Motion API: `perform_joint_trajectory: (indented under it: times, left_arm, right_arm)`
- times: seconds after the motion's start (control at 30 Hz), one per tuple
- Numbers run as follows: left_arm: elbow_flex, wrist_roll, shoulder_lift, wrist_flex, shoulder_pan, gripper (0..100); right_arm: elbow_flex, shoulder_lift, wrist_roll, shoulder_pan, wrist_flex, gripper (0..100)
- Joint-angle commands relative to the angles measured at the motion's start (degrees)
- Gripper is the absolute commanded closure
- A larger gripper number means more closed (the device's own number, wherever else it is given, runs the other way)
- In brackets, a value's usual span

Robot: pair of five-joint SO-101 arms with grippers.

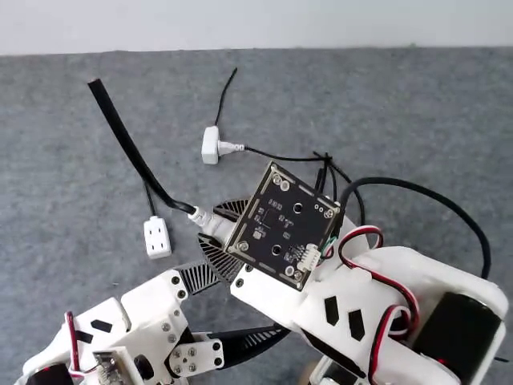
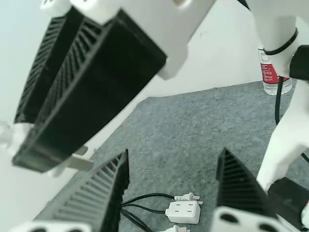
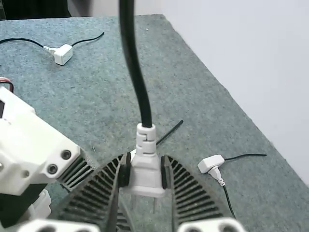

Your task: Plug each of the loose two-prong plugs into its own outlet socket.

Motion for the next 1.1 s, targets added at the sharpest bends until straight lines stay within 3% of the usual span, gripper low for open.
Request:
perform_joint_trajectory:
  times: [0.0, 0.8, 1.07]
  left_arm:
    - [-0.66, -0.79, 0.0, -1.14, -0.79, 73]
    - [0.66, -2.37, -0.09, -1.23, -3.08, 73]
    - [1.71, -2.73, -0.09, -1.41, -7.91, 73]
  right_arm:
    - [-0.18, -0.92, 0.79, -0.04, 0.84, 99.0]
    - [-0.18, -0.92, 0.97, 1.8, 0.92, 99.0]
    - [-0.18, -1.01, 0.97, 4.62, 1.71, 99.0]
